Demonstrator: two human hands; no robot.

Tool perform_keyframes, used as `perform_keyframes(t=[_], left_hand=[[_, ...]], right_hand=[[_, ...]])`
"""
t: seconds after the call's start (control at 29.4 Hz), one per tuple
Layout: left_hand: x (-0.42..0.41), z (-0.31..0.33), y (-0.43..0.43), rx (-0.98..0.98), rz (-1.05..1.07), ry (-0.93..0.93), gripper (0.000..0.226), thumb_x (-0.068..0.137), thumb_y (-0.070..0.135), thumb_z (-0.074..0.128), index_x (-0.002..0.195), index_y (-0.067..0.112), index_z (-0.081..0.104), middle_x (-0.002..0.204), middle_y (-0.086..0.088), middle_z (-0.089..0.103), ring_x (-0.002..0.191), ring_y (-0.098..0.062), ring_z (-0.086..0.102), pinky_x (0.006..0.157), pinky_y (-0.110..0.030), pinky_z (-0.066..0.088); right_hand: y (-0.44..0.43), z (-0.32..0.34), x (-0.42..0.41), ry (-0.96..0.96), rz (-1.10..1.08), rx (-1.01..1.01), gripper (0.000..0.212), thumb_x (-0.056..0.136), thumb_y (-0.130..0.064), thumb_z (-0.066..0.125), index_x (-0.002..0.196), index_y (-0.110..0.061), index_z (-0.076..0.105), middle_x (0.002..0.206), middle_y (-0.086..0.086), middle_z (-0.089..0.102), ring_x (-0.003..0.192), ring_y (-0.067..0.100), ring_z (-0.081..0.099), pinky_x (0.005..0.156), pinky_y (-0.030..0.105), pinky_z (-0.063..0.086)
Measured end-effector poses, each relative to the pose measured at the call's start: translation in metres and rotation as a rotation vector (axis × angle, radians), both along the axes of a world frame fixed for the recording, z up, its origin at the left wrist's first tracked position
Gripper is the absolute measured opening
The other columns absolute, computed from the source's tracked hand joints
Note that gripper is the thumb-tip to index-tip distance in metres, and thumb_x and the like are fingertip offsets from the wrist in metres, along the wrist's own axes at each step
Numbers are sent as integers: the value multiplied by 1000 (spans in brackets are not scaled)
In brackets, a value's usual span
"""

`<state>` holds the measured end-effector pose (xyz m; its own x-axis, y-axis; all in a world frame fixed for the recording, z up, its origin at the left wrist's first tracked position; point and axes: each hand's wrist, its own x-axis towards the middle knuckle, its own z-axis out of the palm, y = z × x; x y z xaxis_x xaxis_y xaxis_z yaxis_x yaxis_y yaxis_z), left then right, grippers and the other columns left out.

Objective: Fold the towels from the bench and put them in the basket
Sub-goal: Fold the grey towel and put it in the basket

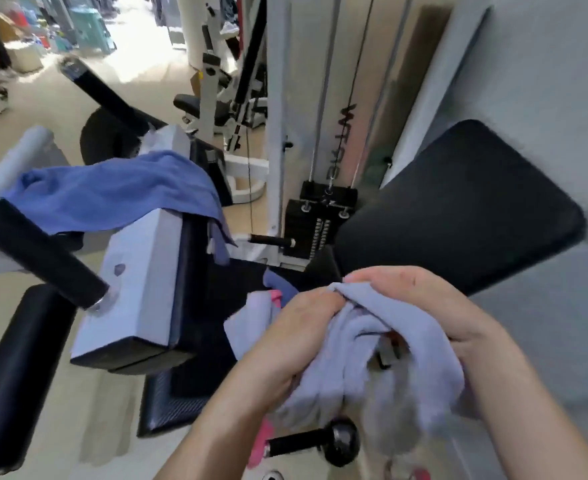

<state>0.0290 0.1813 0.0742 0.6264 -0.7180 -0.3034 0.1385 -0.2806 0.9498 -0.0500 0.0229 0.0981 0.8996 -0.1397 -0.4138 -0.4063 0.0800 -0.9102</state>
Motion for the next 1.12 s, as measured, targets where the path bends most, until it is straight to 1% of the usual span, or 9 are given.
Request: perform_keyframes(t=[0.2,0.27,0.34,0.44,0.51,0.68,0.82,1.02,1.12], left_hand=[[-85,-8,-64,-59,-415,-313,51,80,42,40,82,-5,60,79,-16,60,75,-7,48,71,-36,43],[-127,0,-85,-178,-610,-94,42,83,29,45,101,-2,66,101,-22,66,96,-19,59,97,-54,44],[-176,8,-106,-202,-846,227,47,79,28,54,119,7,65,124,-20,62,119,-41,53,104,-60,33],[-268,6,-139,-143,-1048,409,56,76,46,68,122,13,64,101,-21,64,75,-35,63,64,-40,52],[-334,4,-158,-142,-1124,231,40,84,41,64,114,16,68,79,-16,54,52,-16,42,44,-24,31],[-464,20,-181,-354,-1283,-67,21,66,32,78,81,18,74,72,-4,63,67,-16,50,62,-30,38],[-553,36,-190,-575,-1342,-312,15,60,16,74,65,17,60,75,0,63,73,-11,58,68,-22,42],[-668,38,-198,-501,-1849,29,36,67,41,71,51,21,46,51,1,35,48,-12,33,46,-23,25],[-706,30,-214,-385,-2088,20,36,67,40,74,58,10,56,56,-7,44,52,-16,41,48,-23,29]], right_hand=[[-51,-8,-163,-207,-363,183,27,77,-4,65,105,-3,69,95,15,72,78,18,68,69,26,56],[-62,-5,-231,-230,-418,91,35,73,0,65,106,-9,70,99,14,72,84,18,68,74,27,56],[-66,7,-301,-275,-466,-43,40,69,5,68,102,-17,73,99,9,72,87,16,67,77,24,54],[-56,30,-397,-291,-548,-269,45,68,11,68,98,-22,72,92,3,66,86,12,62,77,20,51],[-45,40,-456,-229,-612,-416,49,70,16,66,97,-24,69,92,6,64,90,11,62,80,22,50],[-1,55,-593,-88,-843,-478,52,68,11,57,106,-23,64,103,10,58,91,11,60,76,26,47],[46,63,-680,82,-1098,-530,42,74,6,66,106,-22,65,86,0,57,79,9,57,68,18,42],[83,60,-783,498,-1486,-901,23,72,0,73,69,-22,68,43,-12,43,46,3,37,50,21,29],[89,62,-840,657,-1625,-948,21,72,1,69,70,-19,68,38,-12,37,41,5,33,45,17,23]])
